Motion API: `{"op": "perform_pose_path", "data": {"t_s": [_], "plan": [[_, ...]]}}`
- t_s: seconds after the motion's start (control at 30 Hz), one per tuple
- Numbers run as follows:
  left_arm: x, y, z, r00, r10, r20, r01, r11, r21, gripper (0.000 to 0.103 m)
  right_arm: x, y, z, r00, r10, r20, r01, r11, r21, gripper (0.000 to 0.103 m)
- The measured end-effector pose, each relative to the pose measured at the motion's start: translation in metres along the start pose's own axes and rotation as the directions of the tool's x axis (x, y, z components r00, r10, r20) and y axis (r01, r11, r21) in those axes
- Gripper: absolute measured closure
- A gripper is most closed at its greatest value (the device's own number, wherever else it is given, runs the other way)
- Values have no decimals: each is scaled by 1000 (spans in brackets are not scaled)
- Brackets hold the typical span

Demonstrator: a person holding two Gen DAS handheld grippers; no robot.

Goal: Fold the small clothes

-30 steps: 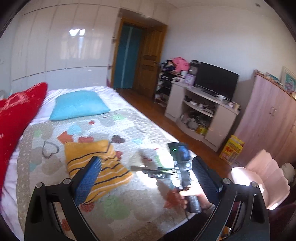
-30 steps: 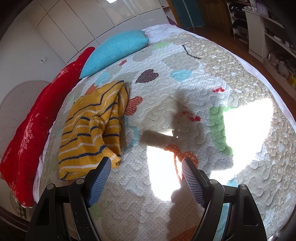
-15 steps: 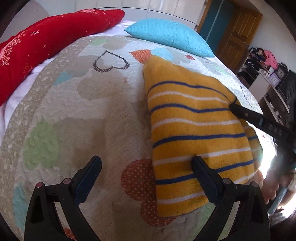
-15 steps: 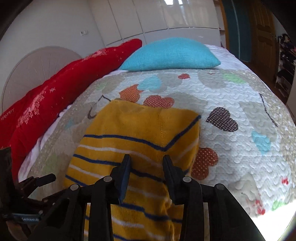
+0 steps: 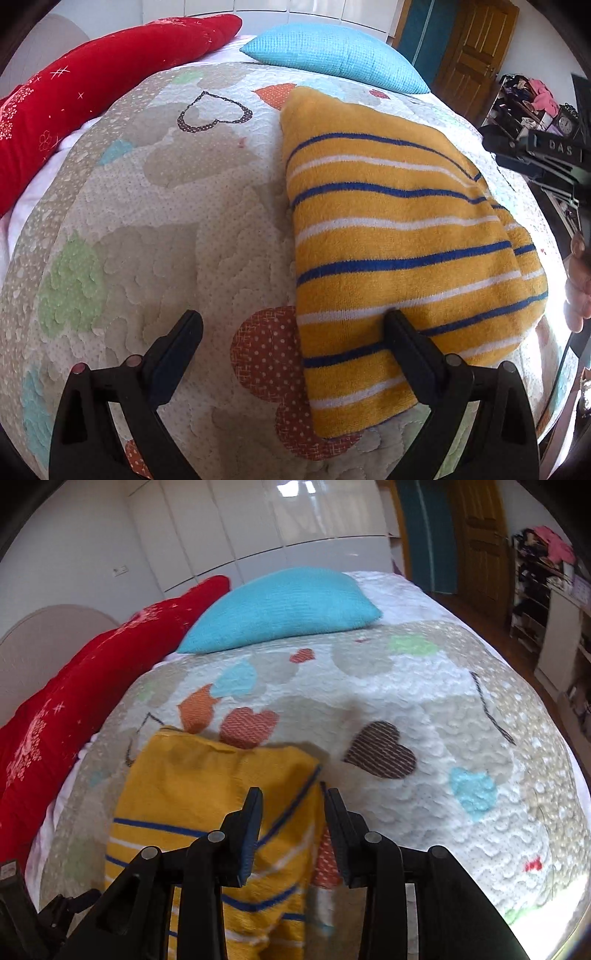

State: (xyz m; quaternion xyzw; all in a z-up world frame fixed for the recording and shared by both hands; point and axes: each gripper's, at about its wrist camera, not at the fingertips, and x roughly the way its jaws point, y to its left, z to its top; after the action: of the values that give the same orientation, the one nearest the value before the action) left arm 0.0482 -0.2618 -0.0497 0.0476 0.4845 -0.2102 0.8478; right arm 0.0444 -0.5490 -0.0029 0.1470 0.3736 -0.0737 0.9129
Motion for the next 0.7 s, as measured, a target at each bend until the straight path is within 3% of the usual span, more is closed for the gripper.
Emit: {"op": "perform_pose_path", "data": {"t_s": [0.07, 0.13, 0.17, 0.2, 0.23, 0.27, 0.3, 0.33, 0.43, 0.53, 0.7], "plan": [[0, -1, 0, 1000, 5, 0, -5, 1000, 2, 5, 19, 26, 7, 996, 77, -52, -80, 995, -66, 64], [0, 0, -1, 1000, 5, -1, -5, 1000, -1, 5, 51, 44, 10, 978, 132, -161, -148, 984, -95, 64], [0, 0, -1, 1000, 1, -1, -1, 1000, -5, 5, 67, 48, 11, 977, 101, -188, -122, 987, -108, 63], [0, 0, 0, 1000, -2, -3, 2, 1000, -8, 5, 81, 49, 14, 976, 64, -210, -89, 989, -115, 55], [1, 1, 0, 1000, -4, -5, 4, 1000, -10, 5, 94, 48, 18, 974, 5, -227, -32, 993, -116, 36], [1, 1, 0, 1000, -6, -9, 6, 1000, -13, 5, 103, 44, 23, 968, -81, -239, 58, 993, -103, 31], [1, 1, 1, 1000, -6, -12, 6, 1000, -15, 5, 106, 41, 29, 961, -152, -232, 139, 987, -75, 42], [1, 1, 1, 1000, -7, -15, 6, 1000, -16, 5, 102, 40, 34, 964, -162, -211, 156, 987, -46, 57], [2, 4, 0, 1000, -23, -16, 23, 999, -27, 5, 81, 63, 41, 988, 37, -149, -39, 999, -9, 59], [5, 7, -1, 999, -36, -19, 35, 998, -49, 2, 88, 108, 35, 974, 144, -173, -163, 981, -103, 61], [6, 8, -1, 999, -29, -14, 28, 998, -52, 2, 161, 137, 20, 957, -31, -289, -29, 979, -202, 60]]}}
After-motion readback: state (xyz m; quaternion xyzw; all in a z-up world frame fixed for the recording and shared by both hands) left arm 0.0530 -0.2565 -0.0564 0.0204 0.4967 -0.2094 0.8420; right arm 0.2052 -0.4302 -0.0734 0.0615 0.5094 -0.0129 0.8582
